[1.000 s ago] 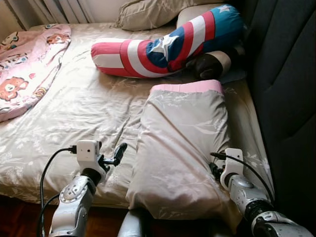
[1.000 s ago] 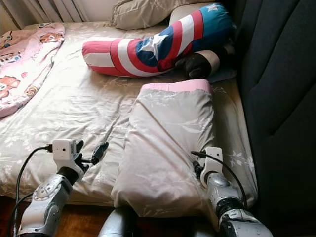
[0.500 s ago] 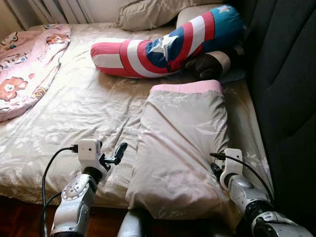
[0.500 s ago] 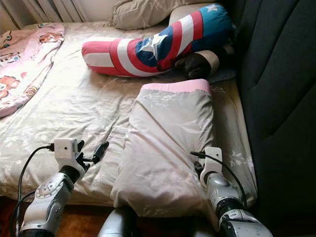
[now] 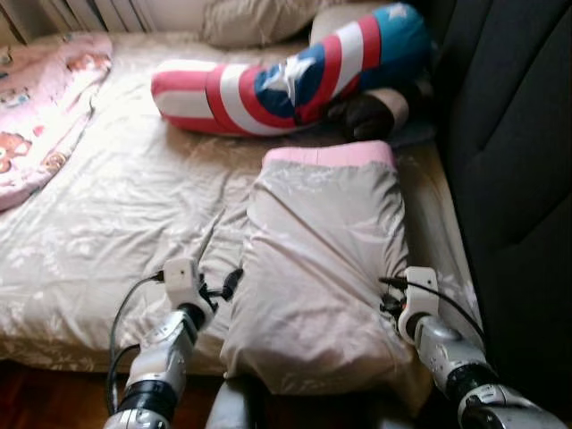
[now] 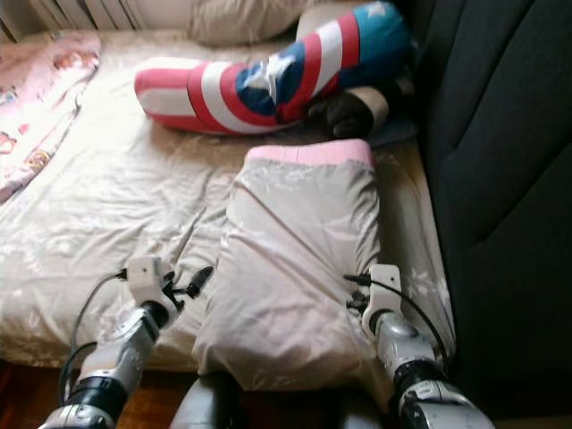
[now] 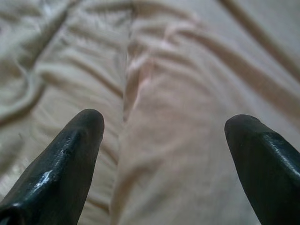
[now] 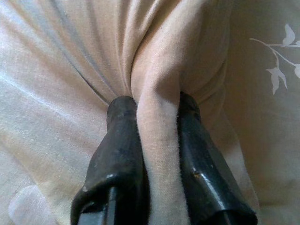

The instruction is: Clean up the room

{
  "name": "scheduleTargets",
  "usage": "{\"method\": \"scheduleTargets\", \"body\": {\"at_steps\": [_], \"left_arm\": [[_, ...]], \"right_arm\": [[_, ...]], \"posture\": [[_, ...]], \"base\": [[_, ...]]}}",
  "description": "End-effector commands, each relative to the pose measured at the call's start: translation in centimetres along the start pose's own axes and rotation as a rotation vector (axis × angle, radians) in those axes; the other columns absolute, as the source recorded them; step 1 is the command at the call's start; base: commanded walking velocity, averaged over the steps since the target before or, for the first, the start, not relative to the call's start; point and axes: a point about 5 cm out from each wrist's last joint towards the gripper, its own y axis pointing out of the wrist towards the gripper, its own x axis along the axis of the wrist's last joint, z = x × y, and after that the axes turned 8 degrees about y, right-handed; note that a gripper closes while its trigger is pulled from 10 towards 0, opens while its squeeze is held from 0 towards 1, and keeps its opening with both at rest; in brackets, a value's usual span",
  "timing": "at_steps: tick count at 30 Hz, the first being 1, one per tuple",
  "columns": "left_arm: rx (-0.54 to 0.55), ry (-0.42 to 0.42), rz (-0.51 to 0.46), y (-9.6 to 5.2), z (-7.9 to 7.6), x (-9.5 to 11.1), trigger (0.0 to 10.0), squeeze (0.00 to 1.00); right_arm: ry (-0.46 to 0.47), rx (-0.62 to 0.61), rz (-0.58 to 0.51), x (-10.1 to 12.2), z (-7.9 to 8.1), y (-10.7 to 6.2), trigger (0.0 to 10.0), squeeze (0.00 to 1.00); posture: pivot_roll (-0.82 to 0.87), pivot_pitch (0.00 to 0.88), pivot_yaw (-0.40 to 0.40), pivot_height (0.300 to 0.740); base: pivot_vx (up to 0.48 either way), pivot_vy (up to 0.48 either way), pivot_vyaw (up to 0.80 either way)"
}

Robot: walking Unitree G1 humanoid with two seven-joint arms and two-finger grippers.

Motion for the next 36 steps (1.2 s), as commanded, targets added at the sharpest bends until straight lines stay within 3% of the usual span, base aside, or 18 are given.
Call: {"method": "scheduleTargets", "body": {"at_steps": [1, 9, 26, 36], "left_arm": [[0.005, 0.007, 0.032, -0.1, 0.1, -0.9, 10.0, 0.0], [-0.035, 0.012, 0.089, 0.1, -1.2, -2.7, 10.0, 0.0], [-0.052, 0.004, 0.129, 0.2, -1.9, -3.6, 10.0, 0.0], [-0.064, 0.027, 0.225, -0.2, -2.3, -5.2, 10.0, 0.0]], "right_arm": [[0.014, -0.058, 0.229, -6.3, -1.8, -1.0, 0.0, 0.0], [0.011, -0.016, 0.225, -6.5, -1.6, -1.0, 0.0, 0.0], [-0.01, 0.044, 0.198, -5.5, -1.6, -1.1, 0.0, 0.0], [-0.018, 0.055, 0.184, -4.8, -2.0, -1.3, 0.0, 0.0]], "posture": [[0.0, 0.241, 0.014, 0.638], [-0.05, 0.276, 0.002, 0.638], [-0.09, 0.329, -0.024, 0.638], [-0.11, 0.344, -0.039, 0.638]], "base": [[0.0, 0.0, 0.0], [0.0, 0.0, 0.0], [0.0, 0.0, 0.0], [0.0, 0.0, 0.0]]}}
